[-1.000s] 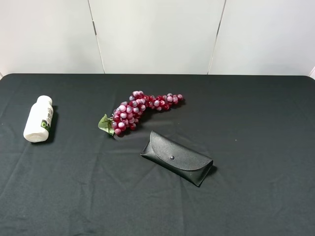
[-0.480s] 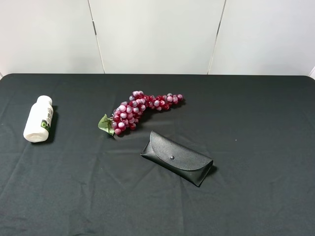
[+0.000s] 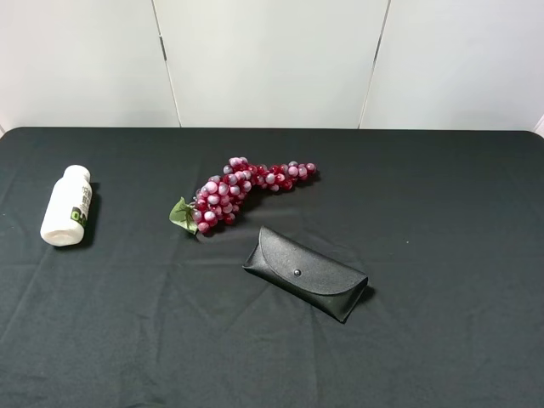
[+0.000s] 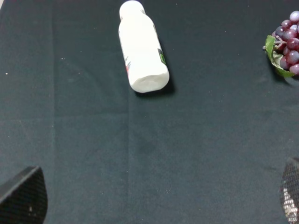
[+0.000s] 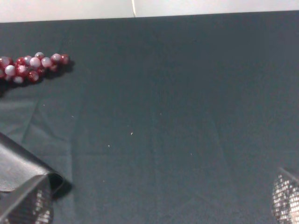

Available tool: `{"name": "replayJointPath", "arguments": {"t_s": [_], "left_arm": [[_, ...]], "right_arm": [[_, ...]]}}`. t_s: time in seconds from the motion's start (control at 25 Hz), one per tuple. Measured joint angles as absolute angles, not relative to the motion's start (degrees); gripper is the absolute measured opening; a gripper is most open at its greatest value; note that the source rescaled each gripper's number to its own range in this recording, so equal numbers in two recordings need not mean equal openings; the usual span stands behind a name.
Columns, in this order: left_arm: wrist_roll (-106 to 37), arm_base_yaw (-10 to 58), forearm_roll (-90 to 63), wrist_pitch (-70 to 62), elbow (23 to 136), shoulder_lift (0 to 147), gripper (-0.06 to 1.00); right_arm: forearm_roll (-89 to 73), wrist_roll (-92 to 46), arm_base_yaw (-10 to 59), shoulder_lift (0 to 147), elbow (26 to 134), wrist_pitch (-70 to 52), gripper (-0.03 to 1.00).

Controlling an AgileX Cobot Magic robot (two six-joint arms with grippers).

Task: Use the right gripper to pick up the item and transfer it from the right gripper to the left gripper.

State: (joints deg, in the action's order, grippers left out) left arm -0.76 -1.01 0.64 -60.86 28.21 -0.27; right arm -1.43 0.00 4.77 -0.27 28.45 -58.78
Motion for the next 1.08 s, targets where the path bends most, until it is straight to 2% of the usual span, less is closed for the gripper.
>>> {"name": "replayJointPath", "arguments": {"t_s": [1.08], "left_arm": [[-0.7, -1.0, 0.6, -60.8, 28.2, -0.3, 1.00]], "right_arm": [[-1.4, 0.0, 4.8, -0.3, 28.4, -58.8, 1.00]]}}
